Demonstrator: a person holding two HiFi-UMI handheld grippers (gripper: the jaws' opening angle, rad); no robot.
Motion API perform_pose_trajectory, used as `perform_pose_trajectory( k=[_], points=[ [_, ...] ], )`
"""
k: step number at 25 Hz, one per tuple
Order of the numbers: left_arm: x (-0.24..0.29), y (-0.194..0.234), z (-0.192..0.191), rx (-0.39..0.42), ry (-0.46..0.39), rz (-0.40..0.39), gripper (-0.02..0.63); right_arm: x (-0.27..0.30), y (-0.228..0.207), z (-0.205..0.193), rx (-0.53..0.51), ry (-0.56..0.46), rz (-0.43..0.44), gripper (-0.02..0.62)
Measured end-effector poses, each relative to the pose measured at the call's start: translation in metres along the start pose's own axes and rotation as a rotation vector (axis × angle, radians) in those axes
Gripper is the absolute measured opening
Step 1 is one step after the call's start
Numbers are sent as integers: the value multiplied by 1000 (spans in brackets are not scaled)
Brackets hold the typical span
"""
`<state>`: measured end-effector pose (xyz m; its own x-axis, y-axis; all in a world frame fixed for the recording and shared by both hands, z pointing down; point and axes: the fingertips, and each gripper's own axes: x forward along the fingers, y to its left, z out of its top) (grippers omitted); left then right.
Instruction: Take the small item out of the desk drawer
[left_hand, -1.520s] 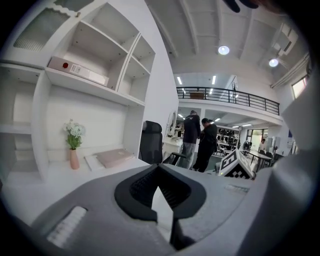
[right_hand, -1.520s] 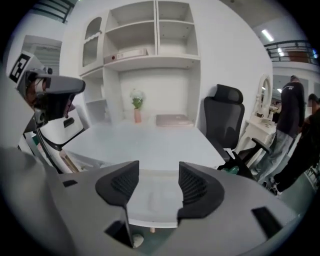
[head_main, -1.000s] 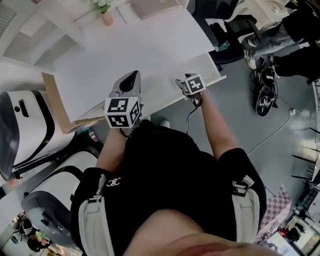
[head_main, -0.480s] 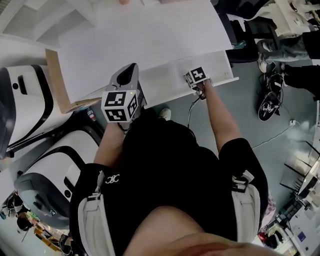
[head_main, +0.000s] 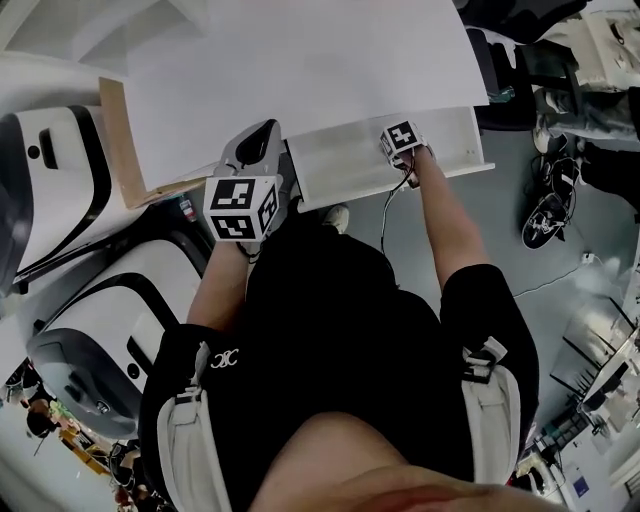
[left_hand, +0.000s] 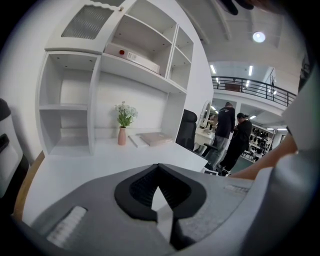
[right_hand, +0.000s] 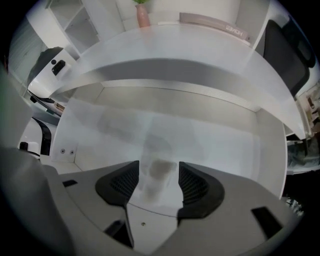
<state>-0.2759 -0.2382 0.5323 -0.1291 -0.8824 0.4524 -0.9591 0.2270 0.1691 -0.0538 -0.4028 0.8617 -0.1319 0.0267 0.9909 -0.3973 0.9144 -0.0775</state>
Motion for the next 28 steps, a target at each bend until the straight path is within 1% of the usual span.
perform_pose_trajectory(
  k=[3, 5, 6, 7, 9, 14, 18, 22, 25, 28],
  points=[
    [1, 6, -2, 1, 8, 11, 14, 11, -3, -4, 21, 39, 5, 235],
    [0, 9, -5, -6, 13, 16, 14, 16, -2, -11, 10, 78, 6, 232],
    [-1, 11, -7, -10, 15, 17, 14, 16, 0, -12, 2, 88, 7, 211],
    [-1, 13, -9, -13, 16, 17, 14, 16, 1, -12, -4, 89, 6, 153],
    [0, 15, -10, -16, 17, 14, 14, 11, 3, -9, -11, 74, 2, 135],
    [5, 2, -5, -5, 1, -21, 14, -11, 13, -3, -25, 8, 29, 132],
    [10, -16, 4, 19, -18, -73, 14, -40, 16, 2, -17, -83, 21, 130],
    [12, -36, 11, 43, -29, -117, 14, -76, 17, 7, 0, -205, 0, 129],
    [13, -52, 16, 63, -39, -151, 14, -112, 18, 11, -1, -320, -34, 126],
    [15, -65, 20, 79, -43, -181, 14, -153, 20, 16, 9, -462, -72, 124]
  ],
)
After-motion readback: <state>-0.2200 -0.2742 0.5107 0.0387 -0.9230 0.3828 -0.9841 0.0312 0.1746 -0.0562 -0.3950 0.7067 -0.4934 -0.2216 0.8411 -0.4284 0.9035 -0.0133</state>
